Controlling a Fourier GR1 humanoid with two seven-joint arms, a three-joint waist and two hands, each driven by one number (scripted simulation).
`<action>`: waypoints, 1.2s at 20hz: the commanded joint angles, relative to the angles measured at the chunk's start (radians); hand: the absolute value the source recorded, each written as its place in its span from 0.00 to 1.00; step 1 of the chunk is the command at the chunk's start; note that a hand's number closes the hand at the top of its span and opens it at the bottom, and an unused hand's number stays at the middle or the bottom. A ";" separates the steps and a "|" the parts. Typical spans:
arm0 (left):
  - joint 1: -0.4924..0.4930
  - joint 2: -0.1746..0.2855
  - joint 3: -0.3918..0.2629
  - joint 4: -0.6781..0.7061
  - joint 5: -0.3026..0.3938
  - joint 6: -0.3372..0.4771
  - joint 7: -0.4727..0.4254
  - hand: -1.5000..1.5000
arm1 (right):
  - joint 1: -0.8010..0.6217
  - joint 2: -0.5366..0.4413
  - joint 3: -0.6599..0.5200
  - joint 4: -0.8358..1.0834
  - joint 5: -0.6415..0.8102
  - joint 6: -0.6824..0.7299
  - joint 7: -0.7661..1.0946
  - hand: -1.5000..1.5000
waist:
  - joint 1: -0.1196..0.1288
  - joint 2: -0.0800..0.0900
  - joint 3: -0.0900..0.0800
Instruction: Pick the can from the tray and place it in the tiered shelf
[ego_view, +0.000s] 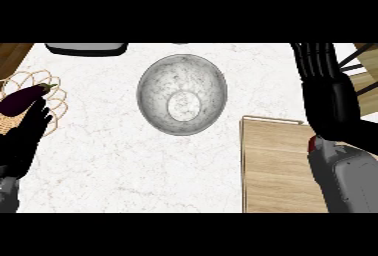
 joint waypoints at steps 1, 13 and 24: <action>-0.002 0.005 0.049 0.004 0.013 -0.013 -0.018 0.50 | 0.006 -0.034 0.063 -0.014 -0.040 0.140 0.030 1.00 | -0.025 -0.004 0.020; -0.059 -0.180 -0.054 -0.142 -0.067 0.161 -0.070 0.50 | 0.112 -0.435 0.037 0.111 -0.641 0.957 0.196 0.00 | -0.043 -0.002 0.021; 0.006 -0.139 -0.045 -0.241 -0.063 0.148 -0.018 0.50 | -0.023 -0.814 -0.104 0.020 -0.541 1.446 0.131 0.00 | -0.025 -0.010 0.023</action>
